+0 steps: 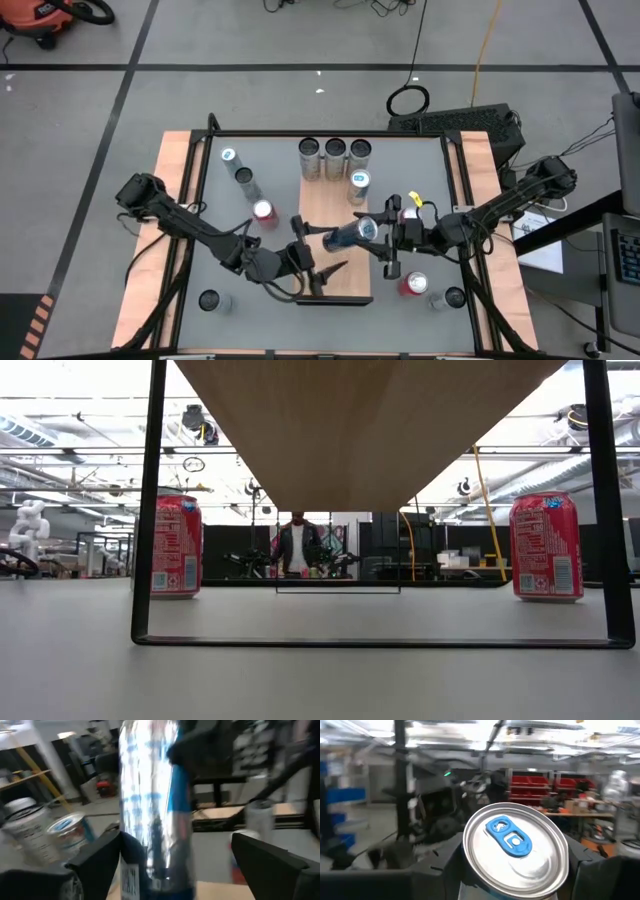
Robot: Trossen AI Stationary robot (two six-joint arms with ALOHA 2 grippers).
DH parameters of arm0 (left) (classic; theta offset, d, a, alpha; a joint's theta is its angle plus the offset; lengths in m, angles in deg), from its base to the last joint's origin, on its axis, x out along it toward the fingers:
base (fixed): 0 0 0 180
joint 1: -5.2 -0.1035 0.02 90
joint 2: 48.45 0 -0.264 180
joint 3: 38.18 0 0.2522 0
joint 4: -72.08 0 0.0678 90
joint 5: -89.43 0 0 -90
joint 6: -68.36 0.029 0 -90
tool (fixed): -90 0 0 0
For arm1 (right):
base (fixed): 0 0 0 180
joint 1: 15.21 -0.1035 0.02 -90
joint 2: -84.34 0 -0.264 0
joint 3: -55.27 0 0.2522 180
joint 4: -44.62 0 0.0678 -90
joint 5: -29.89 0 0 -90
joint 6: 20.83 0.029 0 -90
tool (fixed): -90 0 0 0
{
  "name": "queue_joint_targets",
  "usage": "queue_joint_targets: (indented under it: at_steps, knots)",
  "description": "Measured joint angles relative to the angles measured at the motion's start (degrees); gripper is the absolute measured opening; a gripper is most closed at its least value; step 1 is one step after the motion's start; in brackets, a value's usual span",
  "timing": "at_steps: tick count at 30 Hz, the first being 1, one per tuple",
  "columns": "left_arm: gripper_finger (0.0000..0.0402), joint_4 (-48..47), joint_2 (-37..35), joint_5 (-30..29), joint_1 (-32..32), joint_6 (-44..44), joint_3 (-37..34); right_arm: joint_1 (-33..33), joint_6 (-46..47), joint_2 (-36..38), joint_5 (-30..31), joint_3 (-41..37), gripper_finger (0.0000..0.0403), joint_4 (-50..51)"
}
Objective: Place canned beverage on shelf
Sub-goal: Put the right blue soda can on the shelf aligned with the other blue soda can
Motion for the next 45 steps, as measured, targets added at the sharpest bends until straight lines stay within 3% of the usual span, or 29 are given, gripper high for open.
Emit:
queue_joint_targets:
  at_steps: [8, 12, 16, 25, 31, 40, 45]
  knots:
    - [0.0373, 0.0, -4.9, 12.3, 0.2, -2.8, 0.0, 0.9, -0.4, 3.0, -4.5, 0.3, 0.0184, 9.6]
    - [0.0373, -3.0, -6.3, 19.5, -2.8, -7.4, 0.0, 1.8, 0.6, 3.0, -10.5, 4.8, 0.0184, 20.3]
    - [0.0373, -8.2, -6.5, 24.3, -6.0, -12.1, 0.0, 2.4, 0.7, 2.7, -11.7, 10.0, 0.0187, 31.1]
    - [0.0373, -12.7, -6.2, 27.2, -9.4, -15.0, 0.0, 2.3, 1.1, 2.7, -15.5, 15.5, 0.0188, 39.8]
    - [0.0373, -11.6, -5.5, 34.6, -10.5, -15.0, 0.0, 3.0, 1.5, 2.7, -16.7, 15.6, 0.0188, 40.2]
    - [0.0371, -8.7, -2.3, 32.7, -11.8, -14.9, 0.0, 4.9, 3.0, 2.3, -20.8, 15.6, 0.0189, 40.5]
    - [0.034, -8.4, -2.3, 32.6, -12.0, -14.8, 0.0, 4.9, 3.3, 1.7, -21.0, 15.6, 0.0189, 40.9]
